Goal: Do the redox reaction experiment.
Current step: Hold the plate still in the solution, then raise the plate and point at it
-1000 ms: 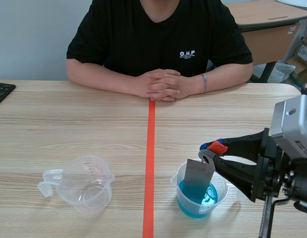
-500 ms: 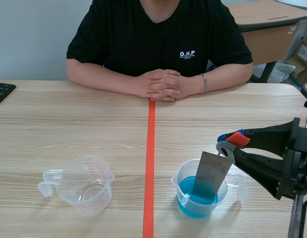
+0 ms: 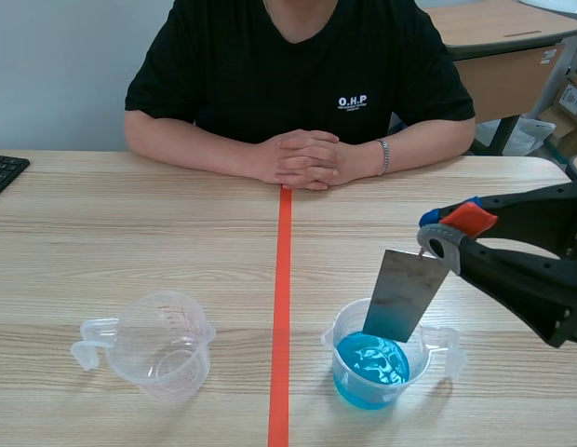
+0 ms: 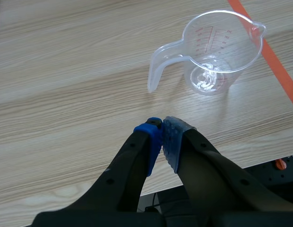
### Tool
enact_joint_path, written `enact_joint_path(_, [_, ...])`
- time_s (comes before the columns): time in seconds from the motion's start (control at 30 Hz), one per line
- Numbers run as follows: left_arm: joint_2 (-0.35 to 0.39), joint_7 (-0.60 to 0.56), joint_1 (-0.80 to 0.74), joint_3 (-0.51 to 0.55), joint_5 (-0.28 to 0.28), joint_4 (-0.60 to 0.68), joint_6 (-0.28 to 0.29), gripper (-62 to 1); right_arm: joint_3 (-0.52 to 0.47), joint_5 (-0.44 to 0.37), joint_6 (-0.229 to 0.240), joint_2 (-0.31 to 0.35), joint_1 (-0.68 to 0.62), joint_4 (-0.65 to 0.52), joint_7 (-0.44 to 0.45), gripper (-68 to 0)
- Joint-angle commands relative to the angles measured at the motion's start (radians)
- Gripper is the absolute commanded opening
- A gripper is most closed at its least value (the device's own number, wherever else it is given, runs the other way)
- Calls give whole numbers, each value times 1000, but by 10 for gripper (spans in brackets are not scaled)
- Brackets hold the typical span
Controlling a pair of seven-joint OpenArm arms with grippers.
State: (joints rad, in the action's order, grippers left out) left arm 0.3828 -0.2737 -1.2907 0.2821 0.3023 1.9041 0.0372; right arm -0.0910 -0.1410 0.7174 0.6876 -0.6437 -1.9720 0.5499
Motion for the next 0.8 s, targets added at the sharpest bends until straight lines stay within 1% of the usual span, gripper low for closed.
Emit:
enact_joint_path(0.0, [-2,-15,-3,1,-1,9,2,-567,-16,-33,-8,8,6,-22,10,-658])
enact_joint_path(0.07, [-2,-15,-3,1,-1,9,2,-567,-30,-51,1,8,6,-37,-4,-658])
enact_joint_path(0.13, [-2,-15,-3,1,-1,9,2,-567,-45,-70,28,8,6,-53,-19,-658])
enact_joint_path(0.6, [-2,-15,-3,1,-1,9,3,-567,-90,-160,28,8,6,-160,-113,-658])
enact_joint_path(0.77, [-2,-15,-3,1,-1,9,3,-567,-103,-190,28,8,6,-182,-142,-658])
